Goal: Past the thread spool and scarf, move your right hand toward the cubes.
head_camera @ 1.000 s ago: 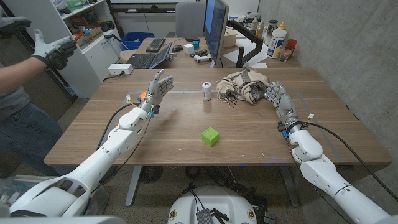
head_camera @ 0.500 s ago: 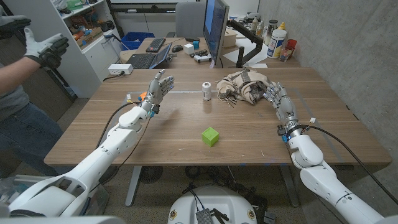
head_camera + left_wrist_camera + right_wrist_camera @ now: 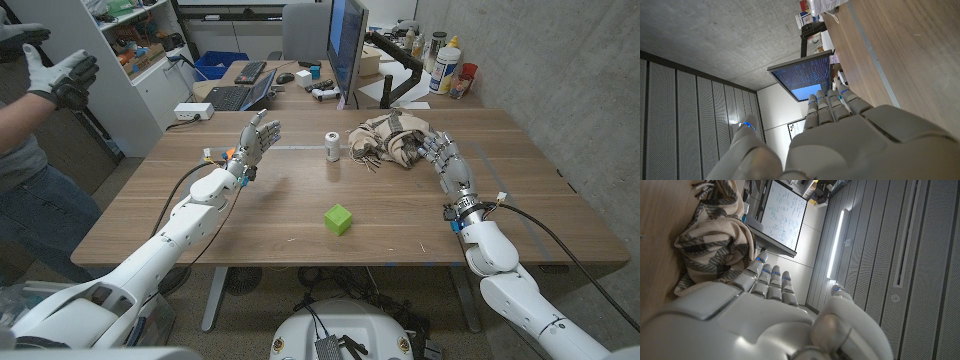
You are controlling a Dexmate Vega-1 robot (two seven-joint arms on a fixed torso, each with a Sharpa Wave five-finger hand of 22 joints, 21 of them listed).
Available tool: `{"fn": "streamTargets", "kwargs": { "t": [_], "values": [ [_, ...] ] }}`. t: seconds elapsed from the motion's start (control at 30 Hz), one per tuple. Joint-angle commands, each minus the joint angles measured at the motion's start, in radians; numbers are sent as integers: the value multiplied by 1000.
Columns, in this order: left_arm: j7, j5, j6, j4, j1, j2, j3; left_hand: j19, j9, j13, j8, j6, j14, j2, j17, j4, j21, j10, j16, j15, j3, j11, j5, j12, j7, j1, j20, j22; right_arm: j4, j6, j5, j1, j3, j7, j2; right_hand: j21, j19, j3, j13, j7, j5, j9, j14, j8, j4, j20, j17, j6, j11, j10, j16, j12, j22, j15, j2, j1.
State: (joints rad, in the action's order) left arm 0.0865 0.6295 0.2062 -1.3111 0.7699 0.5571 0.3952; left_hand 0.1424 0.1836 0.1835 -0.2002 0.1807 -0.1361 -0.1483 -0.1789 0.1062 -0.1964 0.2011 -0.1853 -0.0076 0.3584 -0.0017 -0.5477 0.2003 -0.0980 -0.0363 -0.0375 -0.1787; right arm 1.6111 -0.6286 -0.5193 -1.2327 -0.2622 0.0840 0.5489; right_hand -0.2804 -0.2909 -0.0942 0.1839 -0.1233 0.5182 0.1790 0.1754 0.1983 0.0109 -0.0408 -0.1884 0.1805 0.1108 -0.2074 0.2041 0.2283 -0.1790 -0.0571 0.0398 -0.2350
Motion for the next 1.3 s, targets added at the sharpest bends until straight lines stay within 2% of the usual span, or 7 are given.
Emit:
{"fn": "streamTargets", "kwargs": {
  "t": [0.03,0.43,0.7,0.87,1.3],
  "values": [
    [-2,-11,-5,-1,-15,-3,9,-4,4,5,1,12,-4,1,-3,0,-2,6,-4,4,-6,7,-7,2,1,-7,-30,-2,0,-76,55,-18,-7,10,-28,1,-13,-1,3,6,5,5,17,6,-5,-1,-1,10,0,-17,2,5,-5,5,-3,-8],
    [-9,-16,-5,-26,-8,6,6,-5,4,5,1,12,-2,3,-3,0,-2,2,-4,8,-10,16,-9,0,-6,-8,-29,-2,10,-123,151,-25,-8,25,-34,3,-22,2,3,17,10,6,33,10,-7,1,-1,28,-7,-12,2,1,-5,13,-3,-10],
    [-13,-15,-2,-36,4,9,4,-6,4,6,-1,17,-2,4,-3,1,-2,1,-4,10,-12,19,-10,0,-5,-8,-29,-2,-1,-167,201,-22,-12,37,-56,6,-23,4,3,22,14,6,40,15,-9,2,0,47,-7,-19,1,2,-4,21,-4,-12],
    [-11,-16,-7,-41,5,13,5,-6,4,6,-1,18,-2,4,-3,1,-2,1,-4,10,-14,19,-11,0,-4,-9,-28,-2,-5,-196,232,-26,-9,44,-66,5,-36,6,3,22,17,6,49,14,-11,-7,1,51,-10,-30,2,5,-4,29,-5,-14],
    [-14,-32,-22,-71,10,34,10,-5,4,6,-1,19,-2,6,-3,1,-3,1,-4,9,-17,18,-13,0,-4,-10,-28,-2,40,-214,437,-50,29,97,-67,9,-42,7,4,30,25,7,57,16,-17,-7,2,65,-18,-16,-1,-4,-3,31,-6,-22]
  ]
}}
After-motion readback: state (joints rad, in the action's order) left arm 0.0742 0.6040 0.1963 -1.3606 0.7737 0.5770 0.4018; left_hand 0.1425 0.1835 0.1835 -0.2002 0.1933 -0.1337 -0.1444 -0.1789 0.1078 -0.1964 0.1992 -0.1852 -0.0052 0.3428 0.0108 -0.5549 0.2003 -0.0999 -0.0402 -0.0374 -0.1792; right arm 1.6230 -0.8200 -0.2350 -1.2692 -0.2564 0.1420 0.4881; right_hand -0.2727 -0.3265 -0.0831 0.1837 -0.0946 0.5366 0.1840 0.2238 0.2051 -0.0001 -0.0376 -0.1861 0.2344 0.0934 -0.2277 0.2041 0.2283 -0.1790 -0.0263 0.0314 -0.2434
